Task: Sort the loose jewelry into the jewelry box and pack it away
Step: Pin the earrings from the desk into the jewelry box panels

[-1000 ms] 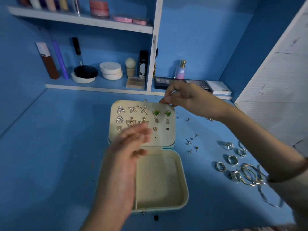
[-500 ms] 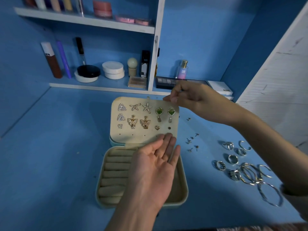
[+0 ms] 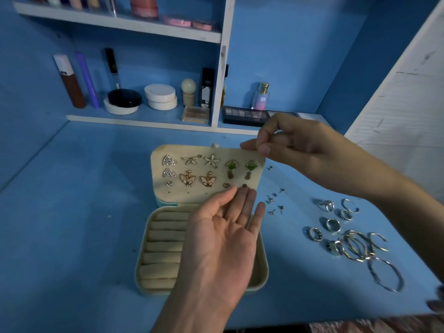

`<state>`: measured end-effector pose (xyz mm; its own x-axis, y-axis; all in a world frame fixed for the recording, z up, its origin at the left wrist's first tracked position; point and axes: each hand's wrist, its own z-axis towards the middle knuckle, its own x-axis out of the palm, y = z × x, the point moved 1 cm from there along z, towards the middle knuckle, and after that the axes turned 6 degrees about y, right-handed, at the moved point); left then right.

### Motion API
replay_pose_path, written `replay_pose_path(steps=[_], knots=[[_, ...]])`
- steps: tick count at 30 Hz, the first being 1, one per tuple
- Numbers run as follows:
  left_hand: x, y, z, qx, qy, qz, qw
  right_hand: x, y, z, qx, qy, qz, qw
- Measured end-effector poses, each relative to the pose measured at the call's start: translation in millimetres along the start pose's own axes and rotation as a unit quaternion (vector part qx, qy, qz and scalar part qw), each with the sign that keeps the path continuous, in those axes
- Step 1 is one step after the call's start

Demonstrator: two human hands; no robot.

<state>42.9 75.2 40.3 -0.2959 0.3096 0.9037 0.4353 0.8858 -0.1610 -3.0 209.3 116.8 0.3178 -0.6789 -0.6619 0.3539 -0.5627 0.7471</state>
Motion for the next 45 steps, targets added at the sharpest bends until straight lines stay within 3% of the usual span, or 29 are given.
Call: replay_pose_path(steps=[6, 14, 17, 21, 28, 45], knots=[[-14.9, 6.6, -8.2, 0.019, 0.038, 0.010, 0.999, 4.9, 7.9, -27.0, -0.001, 0.019, 0.069, 0.997], [-27.6, 16.4, -14.8, 0.039, 0.027, 0.043, 0.998, 9.4, 3.6, -47.9, 0.003, 0.078, 0.168, 0.983], [-33.0, 20.1, -18.8, 0.047, 0.052, 0.051, 0.996, 5.2, -7.3, -42.7, 0.020, 0.027, 0.173, 0.984], [-43.8, 24.6, -18.9, 0.042, 0.072, 0.077, 0.994, 6.6, -33.8, -27.4, 0.068, -0.026, 0.119, 0.990], [-51.3, 26.2, -18.9, 0.044, 0.099, 0.114, 0.988, 27.6, -49.6, -10.8, 0.116, 0.064, 0.059, 0.989], [-54.9, 22.7, -15.2, 0.039, 0.137, 0.126, 0.982, 31.4, -45.2, -2.1, 0.071, 0.095, -0.009, 0.993]])
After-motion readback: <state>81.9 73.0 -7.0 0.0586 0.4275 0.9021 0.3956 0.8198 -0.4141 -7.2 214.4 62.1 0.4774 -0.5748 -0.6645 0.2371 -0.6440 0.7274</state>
